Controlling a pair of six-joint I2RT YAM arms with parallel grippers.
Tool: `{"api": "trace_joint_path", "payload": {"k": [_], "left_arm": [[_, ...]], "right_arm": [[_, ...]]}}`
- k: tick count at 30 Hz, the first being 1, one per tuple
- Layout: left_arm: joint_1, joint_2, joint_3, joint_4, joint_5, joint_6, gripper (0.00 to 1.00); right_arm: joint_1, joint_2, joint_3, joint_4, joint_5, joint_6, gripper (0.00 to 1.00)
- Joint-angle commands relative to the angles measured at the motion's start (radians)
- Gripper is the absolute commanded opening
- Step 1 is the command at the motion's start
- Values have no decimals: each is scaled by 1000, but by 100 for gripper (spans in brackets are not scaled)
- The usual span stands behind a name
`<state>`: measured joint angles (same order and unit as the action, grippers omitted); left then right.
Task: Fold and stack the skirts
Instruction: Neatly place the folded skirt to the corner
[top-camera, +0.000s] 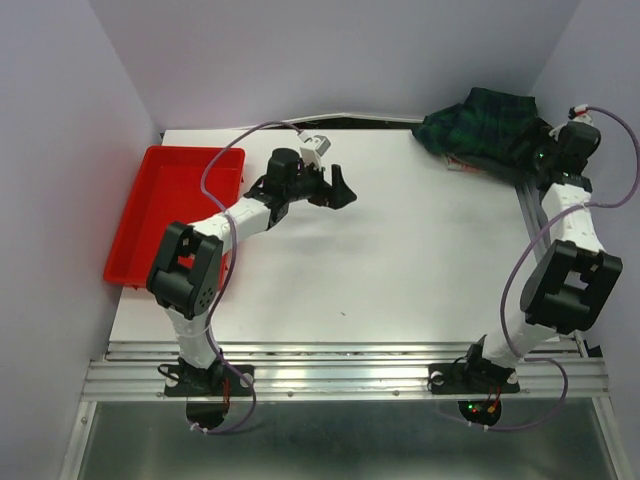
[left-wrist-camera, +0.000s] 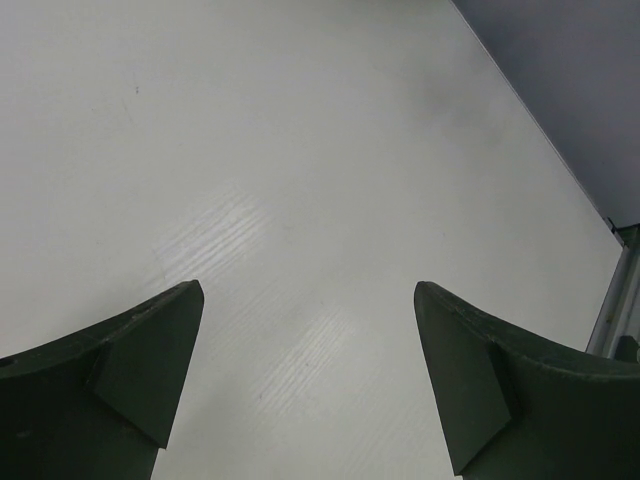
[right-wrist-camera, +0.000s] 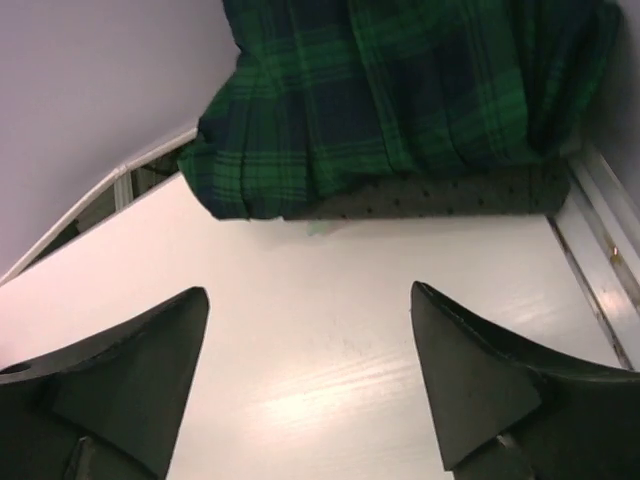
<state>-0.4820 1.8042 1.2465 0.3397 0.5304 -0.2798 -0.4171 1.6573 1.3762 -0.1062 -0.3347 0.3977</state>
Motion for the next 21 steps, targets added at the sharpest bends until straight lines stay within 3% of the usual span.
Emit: {"api": "trace_joint_path", "payload": {"k": [1, 2, 5, 8, 11, 15, 21], "left_arm": [[5, -57, -67, 28, 75, -31, 99], [6, -59, -74, 36, 75, -39, 99], [5, -49, -82, 45, 92, -64, 99], [5, -39, -70, 51, 106, -87, 99], [6, -28, -58, 62, 111, -107, 99], [11, -11, -61, 71, 121, -127, 99], [34, 24, -45, 70, 128, -148, 99]], "right_arm": [[121, -66, -22, 196, 171, -100, 83], [142, -77, -41, 253, 207, -114, 66], [187, -41, -56, 428, 315, -145, 25], [187, 126, 88, 448, 454, -88, 10], [187, 310, 292, 433, 522, -74, 1], [187, 488, 493, 461, 542, -80, 1], [187, 686, 638, 508, 602, -141, 1]]}}
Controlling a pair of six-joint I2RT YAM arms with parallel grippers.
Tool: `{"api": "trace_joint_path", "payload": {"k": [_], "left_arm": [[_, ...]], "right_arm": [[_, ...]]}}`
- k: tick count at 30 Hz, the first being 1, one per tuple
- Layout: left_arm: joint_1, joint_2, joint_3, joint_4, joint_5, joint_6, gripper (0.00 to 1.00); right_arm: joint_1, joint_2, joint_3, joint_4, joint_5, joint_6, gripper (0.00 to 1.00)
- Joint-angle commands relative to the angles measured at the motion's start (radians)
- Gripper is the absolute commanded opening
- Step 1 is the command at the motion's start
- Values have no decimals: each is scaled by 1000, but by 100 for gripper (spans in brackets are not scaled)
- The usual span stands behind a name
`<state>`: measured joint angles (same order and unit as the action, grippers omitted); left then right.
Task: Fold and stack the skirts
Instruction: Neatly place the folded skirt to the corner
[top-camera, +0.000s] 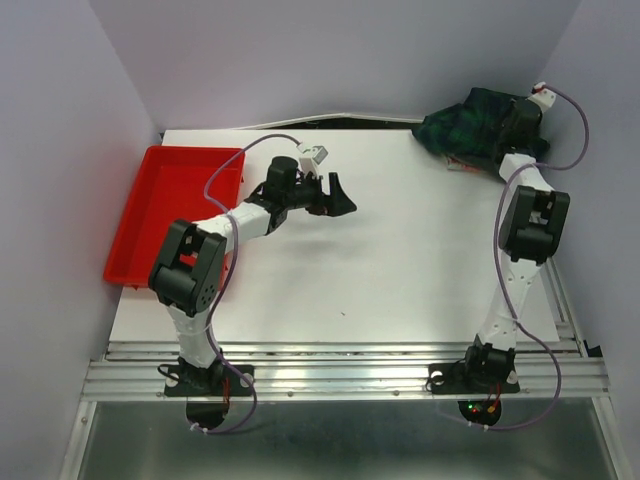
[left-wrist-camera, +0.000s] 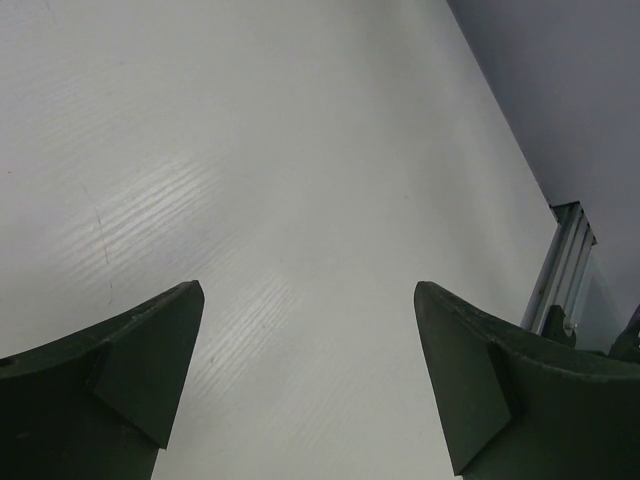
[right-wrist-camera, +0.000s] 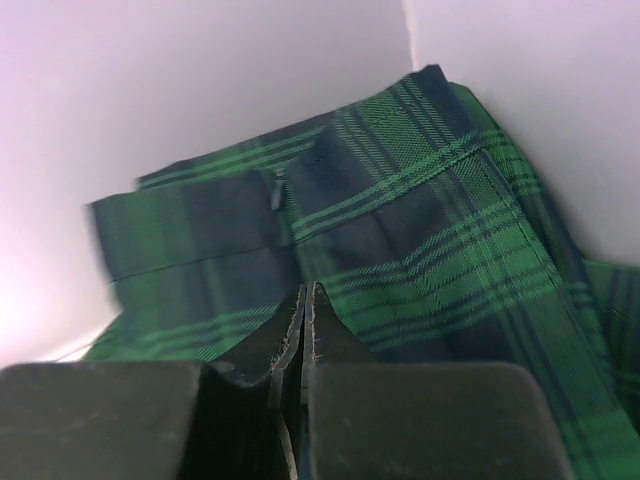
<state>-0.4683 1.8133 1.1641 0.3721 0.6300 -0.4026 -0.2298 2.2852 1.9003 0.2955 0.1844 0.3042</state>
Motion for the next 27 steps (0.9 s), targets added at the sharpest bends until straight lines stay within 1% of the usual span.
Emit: {"api": "trace_joint_path", "payload": {"k": [1, 4, 7, 10, 12, 13, 14, 16, 17, 18, 19, 20, 21, 22, 23, 24, 25, 26, 27], "left_arm": [[22, 20, 39, 37, 28, -28, 99], [26, 27, 42, 37, 30, -36, 99], [26, 37, 42, 30, 34, -33, 99], [26, 43, 57, 5, 22, -12, 99], [26, 43, 72, -37, 4, 27, 99], [26, 40, 83, -54, -4, 40, 99], [26, 32, 106, -94, -27, 79, 99], [26, 14, 123, -127, -59, 119, 99], [26, -8, 135, -143, -96, 140, 99], [26, -18, 141, -180, -117, 177, 99], [28, -26, 147, -199, -136, 191, 99], [30, -40, 166, -246, -177, 206, 99], [33, -46, 178, -269, -196, 220, 99], [51, -51, 187, -289, -202, 237, 99], [63, -66, 198, -311, -213, 240, 99], [80, -77, 201, -318, -214, 240, 99], [114, -94, 209, -326, -210, 237, 99], [131, -100, 219, -341, -205, 243, 99], [147, -104, 236, -392, -204, 254, 99]], "right_arm": [[0, 80, 146, 125, 95, -74, 1], [0, 158, 189, 146, 109, -76, 2], [-9, 220, 256, 146, 89, -70, 3], [-9, 241, 302, 149, 35, -59, 12], [-9, 237, 315, 140, 3, -44, 24], [-9, 228, 309, 127, -9, -28, 34], [-9, 189, 271, 105, -41, -21, 57], [-9, 125, 199, 87, -83, -2, 77], [-9, 90, 156, 64, -135, 19, 84], [-9, 12, 73, 48, -166, 30, 95], [-9, -27, 33, 27, -199, 30, 100], [0, -68, -12, -13, -259, 35, 100], [0, -110, -59, -28, -282, 33, 100], [0, -194, -104, -50, -307, 30, 100], [0, -237, -192, -86, -362, 24, 100], [0, -278, -234, -107, -397, 12, 100], [0, -359, -272, -133, -433, -19, 100], [0, -398, -334, -198, -518, -36, 100], [0, -432, -358, -241, -555, -62, 100]]}}
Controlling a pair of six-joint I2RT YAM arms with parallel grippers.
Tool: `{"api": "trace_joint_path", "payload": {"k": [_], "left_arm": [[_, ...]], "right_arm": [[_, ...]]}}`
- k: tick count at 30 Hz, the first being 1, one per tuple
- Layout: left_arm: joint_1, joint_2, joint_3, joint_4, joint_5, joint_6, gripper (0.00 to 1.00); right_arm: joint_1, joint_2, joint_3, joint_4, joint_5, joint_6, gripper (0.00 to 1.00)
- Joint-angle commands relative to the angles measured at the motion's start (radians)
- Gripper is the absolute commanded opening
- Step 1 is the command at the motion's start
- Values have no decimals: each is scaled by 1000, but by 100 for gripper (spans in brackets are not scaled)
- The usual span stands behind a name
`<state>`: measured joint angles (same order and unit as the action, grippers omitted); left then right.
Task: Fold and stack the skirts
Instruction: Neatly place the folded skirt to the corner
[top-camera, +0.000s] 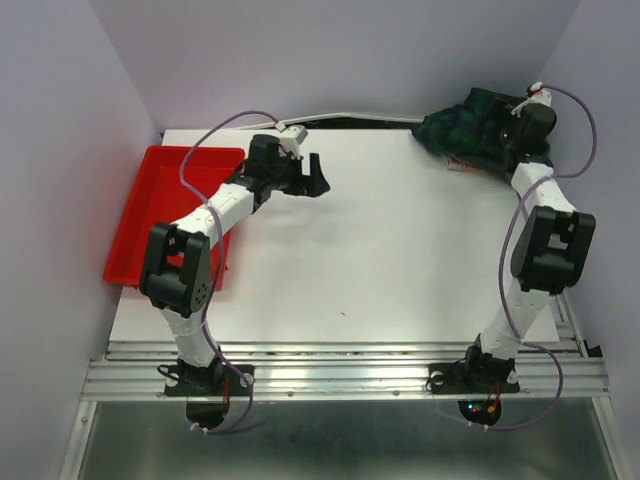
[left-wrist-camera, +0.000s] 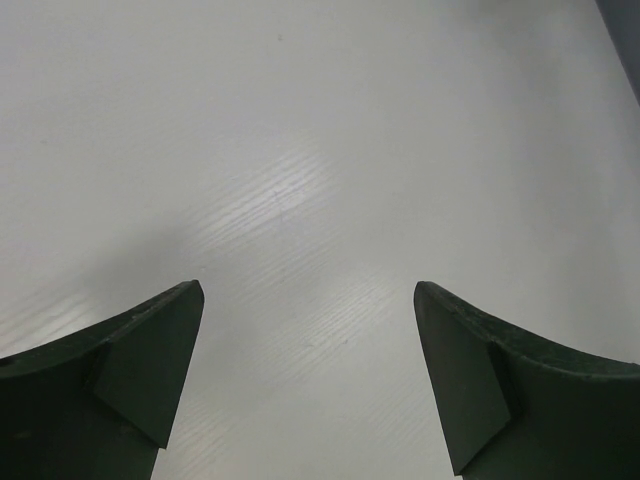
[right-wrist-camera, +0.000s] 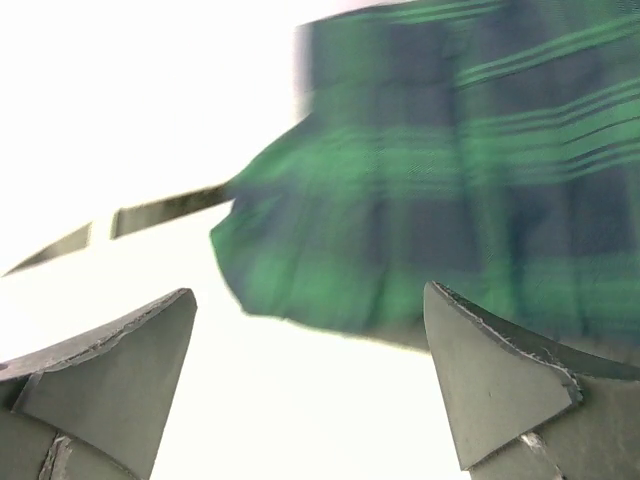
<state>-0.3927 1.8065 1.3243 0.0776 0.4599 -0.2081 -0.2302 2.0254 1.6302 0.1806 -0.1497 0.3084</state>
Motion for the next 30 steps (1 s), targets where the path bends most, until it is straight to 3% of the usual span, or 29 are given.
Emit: {"api": "trace_joint_path", "payload": {"k": [1, 2, 7, 11, 17, 21, 30], "left_arm": [[86, -101, 91, -129, -32, 71, 99], [110, -105, 123, -189, -26, 106, 99], [140, -145, 138, -297, -30, 243, 99], [138, -220, 33, -325, -69, 294, 99], [129, -378, -161, -286, -84, 369, 99], [107, -449, -246, -295, -110, 412, 99], [38, -541, -333, -272, -187, 453, 99]], "right_arm": [[14, -204, -108, -179, -249, -92, 100], [23, -268, -156, -288, -287, -139, 100], [81, -468, -372, -395, -353, -262, 100], [155, -565, -509, -481, -402, -296, 100], [294, -639, -691, -495, -354, -333, 100], [359, -662, -750, -471, -329, -311, 100], [381, -720, -762, -487, -300, -322, 100]]}}
